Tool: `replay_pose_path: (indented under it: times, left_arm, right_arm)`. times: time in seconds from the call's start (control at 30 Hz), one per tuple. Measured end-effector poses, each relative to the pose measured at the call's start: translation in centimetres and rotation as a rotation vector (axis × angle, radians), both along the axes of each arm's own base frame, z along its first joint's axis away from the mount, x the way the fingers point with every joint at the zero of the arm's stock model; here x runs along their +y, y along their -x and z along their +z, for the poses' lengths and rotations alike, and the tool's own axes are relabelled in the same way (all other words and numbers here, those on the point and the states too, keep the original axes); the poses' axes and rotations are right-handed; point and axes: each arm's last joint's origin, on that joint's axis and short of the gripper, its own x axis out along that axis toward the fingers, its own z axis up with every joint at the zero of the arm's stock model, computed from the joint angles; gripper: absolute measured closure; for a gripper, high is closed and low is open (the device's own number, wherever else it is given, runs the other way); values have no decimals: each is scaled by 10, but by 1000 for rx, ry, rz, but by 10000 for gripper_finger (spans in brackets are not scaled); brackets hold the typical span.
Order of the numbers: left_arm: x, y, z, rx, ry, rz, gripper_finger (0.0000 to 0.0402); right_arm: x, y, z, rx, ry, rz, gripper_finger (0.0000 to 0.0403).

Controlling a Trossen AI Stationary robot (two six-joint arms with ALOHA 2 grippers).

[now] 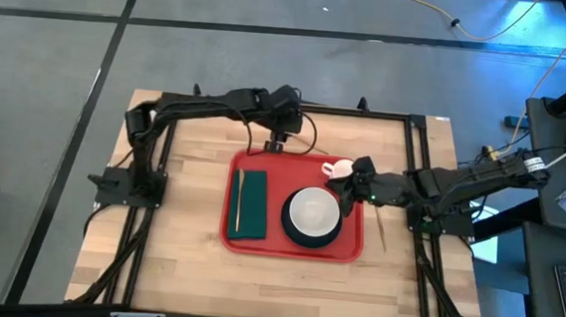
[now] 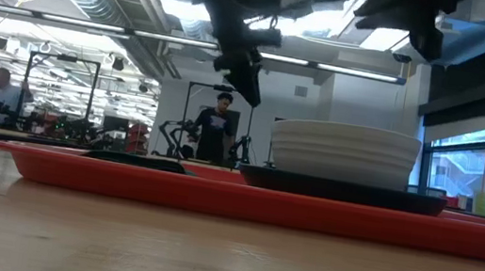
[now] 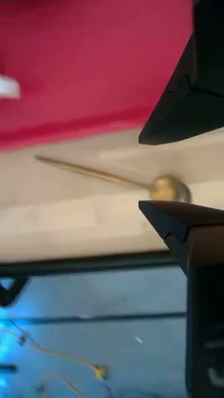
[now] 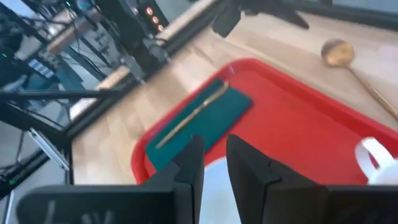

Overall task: Set up tray
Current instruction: Put the gold spoon on the dark green napkin to the right of the gold knife

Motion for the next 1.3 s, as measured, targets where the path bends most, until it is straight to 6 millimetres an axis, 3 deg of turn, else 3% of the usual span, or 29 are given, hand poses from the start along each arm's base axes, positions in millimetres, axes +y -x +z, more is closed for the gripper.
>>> replay_pose_path:
  times: [0.3,0.8,1.1,1.3]
  left_arm:
    - [-2,-5,-2,59,-171,87,251]
    - [-3,-3,-1,43,-145,157,240]
    - [-11,-3,-4,100,-146,68,146]
    - [-10,-3,-4,94,-138,84,135]
  right_arm:
    - [0,1,-2,14,-10,-14,332]
    - [0,1,-2,1,-50,-38,332]
    - [0,1,-2,1,-50,-39,332]
    - [-1,2,-3,19,-43,-39,332]
